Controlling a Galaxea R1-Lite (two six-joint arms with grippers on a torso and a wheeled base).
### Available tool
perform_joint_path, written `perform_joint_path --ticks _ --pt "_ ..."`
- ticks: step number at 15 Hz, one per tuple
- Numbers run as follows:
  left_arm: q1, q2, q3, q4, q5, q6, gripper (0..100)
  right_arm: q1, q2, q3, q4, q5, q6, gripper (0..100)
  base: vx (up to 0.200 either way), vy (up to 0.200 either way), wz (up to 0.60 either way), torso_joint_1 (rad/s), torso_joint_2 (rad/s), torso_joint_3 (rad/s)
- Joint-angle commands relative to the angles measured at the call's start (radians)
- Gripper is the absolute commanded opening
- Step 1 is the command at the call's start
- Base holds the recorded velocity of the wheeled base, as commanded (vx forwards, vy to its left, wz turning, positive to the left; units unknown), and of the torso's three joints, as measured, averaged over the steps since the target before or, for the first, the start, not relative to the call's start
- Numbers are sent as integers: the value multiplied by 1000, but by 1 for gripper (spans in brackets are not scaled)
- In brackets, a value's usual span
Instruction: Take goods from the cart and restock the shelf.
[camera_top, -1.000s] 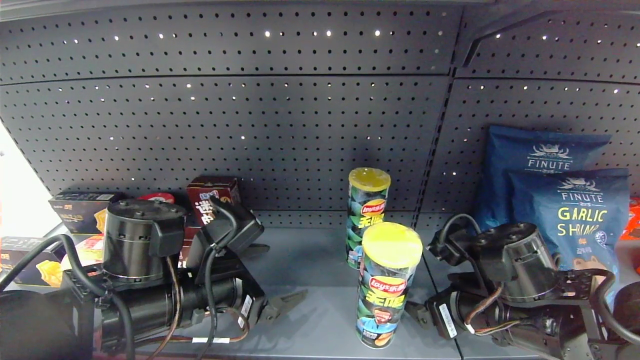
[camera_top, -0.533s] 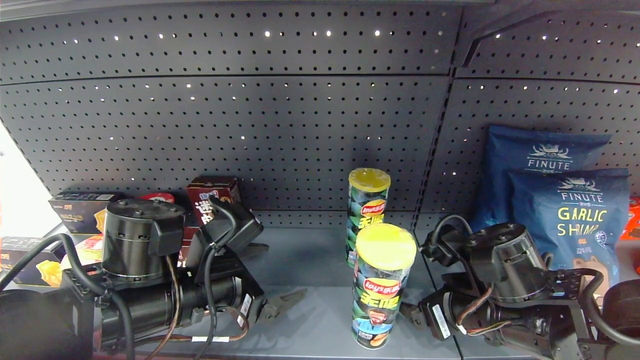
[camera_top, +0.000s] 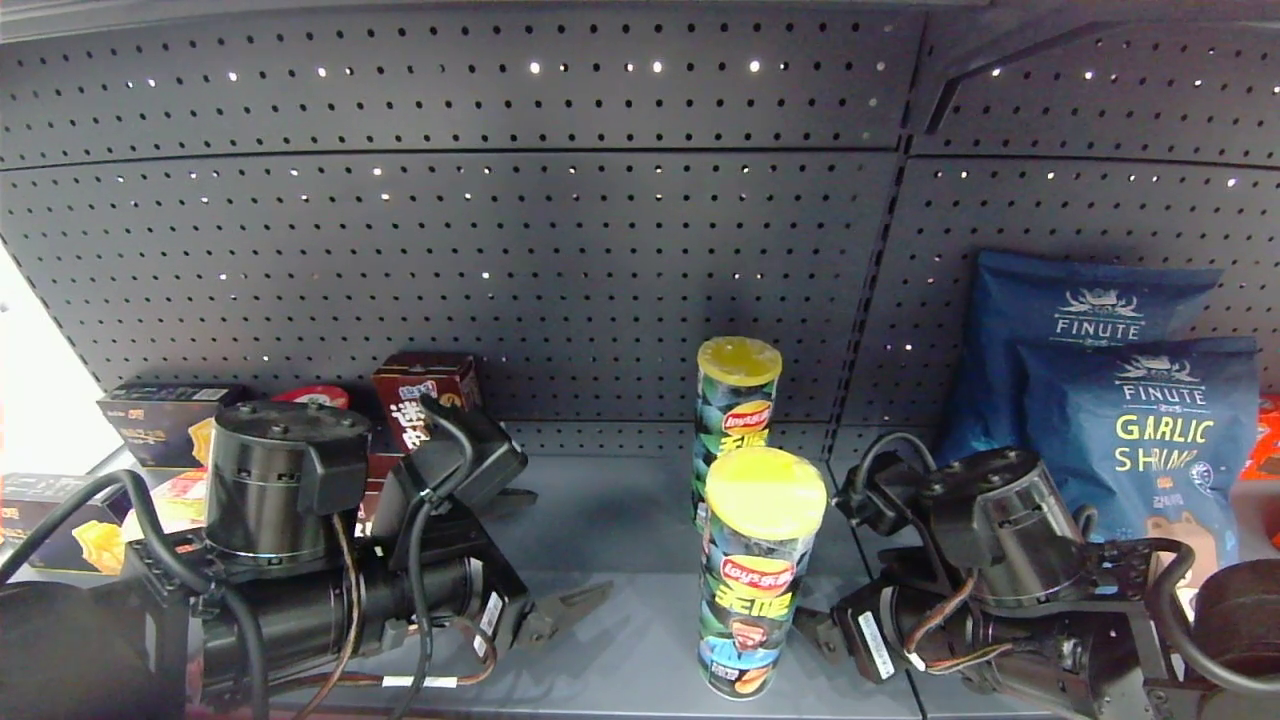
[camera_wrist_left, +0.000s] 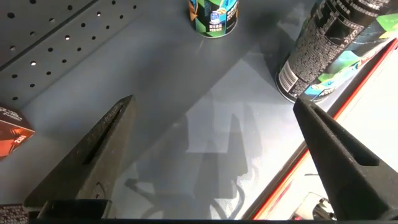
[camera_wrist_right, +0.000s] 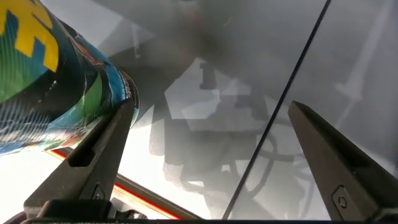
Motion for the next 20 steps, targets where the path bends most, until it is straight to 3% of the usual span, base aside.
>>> perform_joint_path --ticks 1,11,15,20 --pt "0 3 -2 -1 0 0 100 0 -1 -1 -1 0 0 100 0 0 0 0 0 0" --pt "0 -8 3 -1 0 0 100 -9 -67 38 1 0 2 100 0 0 0 0 0 0" --pt "-8 -77 -68 7 5 -2 100 -24 -241 42 1 -2 26 100 0 0 0 0 0 0" --pt "-9 -201 -66 6 37 -2 100 -82 -443 56 1 -6 39 100 0 0 0 0 0 0"
